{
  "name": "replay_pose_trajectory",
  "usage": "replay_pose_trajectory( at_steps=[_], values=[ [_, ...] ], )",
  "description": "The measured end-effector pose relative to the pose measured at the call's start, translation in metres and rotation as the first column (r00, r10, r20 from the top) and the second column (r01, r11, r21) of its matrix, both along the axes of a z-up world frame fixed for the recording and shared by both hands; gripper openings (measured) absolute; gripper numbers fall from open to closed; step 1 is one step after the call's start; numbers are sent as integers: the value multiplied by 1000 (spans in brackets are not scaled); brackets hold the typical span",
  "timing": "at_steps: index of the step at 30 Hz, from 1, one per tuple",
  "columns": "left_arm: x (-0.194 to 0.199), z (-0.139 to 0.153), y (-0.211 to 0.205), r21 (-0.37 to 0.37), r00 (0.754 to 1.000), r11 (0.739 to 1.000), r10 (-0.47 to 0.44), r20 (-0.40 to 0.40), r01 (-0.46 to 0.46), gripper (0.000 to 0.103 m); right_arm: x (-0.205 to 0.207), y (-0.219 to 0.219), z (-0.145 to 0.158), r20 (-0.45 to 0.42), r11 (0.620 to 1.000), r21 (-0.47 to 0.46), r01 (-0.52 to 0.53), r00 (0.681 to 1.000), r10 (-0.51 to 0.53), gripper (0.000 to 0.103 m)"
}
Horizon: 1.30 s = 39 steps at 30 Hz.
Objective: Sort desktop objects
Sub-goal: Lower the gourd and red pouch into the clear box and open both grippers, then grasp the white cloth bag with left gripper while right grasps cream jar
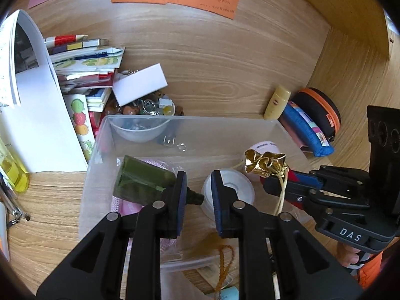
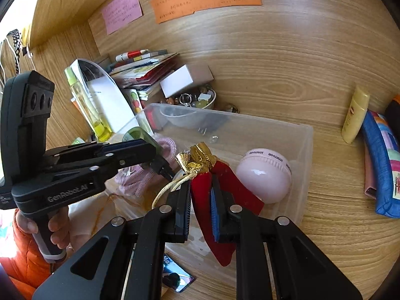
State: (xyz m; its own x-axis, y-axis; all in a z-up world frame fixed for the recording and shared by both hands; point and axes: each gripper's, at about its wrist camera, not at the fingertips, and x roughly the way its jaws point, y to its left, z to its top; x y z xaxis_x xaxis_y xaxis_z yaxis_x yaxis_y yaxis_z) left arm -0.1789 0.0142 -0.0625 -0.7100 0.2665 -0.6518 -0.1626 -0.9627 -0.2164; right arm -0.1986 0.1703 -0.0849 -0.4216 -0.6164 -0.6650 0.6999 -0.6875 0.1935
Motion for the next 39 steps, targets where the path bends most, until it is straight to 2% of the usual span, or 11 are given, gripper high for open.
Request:
replay_pose_trajectory(
  at_steps=[8, 12, 14, 16, 17, 19, 23, 25, 30, 34, 39],
  values=[
    [0, -2, 3, -24, 1000, 1000, -5, 17, 5, 20, 3, -4, -1, -34, 999, 39, 6, 999, -5, 15],
    [6, 3, 2, -27, 1000, 1000, 4, 6, -4, 38, 4, -5, -3, -40, 998, 67, 8, 999, -5, 16],
    [11, 6, 1, -33, 1000, 999, 7, -8, -8, 41, 4, -6, -3, -42, 997, 75, 12, 999, -9, 23],
    [14, 10, 0, -36, 1000, 999, 10, -16, -11, 46, 6, -6, -2, -58, 996, 88, 26, 998, -21, 34],
    [16, 11, -1, -38, 1000, 999, 14, -21, -15, 48, 7, -5, -1, -65, 995, 93, 32, 998, -26, 36],
    [21, 15, -3, -44, 999, 999, 27, -33, -29, 59, 9, -5, 1, -79, 995, 96, 38, 996, -30, 41],
    [31, 23, -8, -40, 997, 998, 41, -58, -43, 64, 16, -5, 5, -112, 991, 120, 52, 993, -39, 45],
    [36, 27, -10, -40, 996, 998, 53, -71, -56, 71, 21, -4, 6, -123, 989, 136, 61, 991, -45, 54],
    [50, 35, -17, -26, 993, 997, 71, -99, -74, 74, 38, 0, 11, -166, 983, 165, 78, 985, -50, 57],
    [62, 39, -24, -15, 990, 996, 85, -116, -87, 79, 54, 5, 22, -210, 982, 162, 95, 976, -60, 75],
    [81, 43, -37, -7, 983, 993, 117, -144, -119, 86, 75, 11, 39, -250, 987, 127, 97, 966, -63, 83]
  ],
)
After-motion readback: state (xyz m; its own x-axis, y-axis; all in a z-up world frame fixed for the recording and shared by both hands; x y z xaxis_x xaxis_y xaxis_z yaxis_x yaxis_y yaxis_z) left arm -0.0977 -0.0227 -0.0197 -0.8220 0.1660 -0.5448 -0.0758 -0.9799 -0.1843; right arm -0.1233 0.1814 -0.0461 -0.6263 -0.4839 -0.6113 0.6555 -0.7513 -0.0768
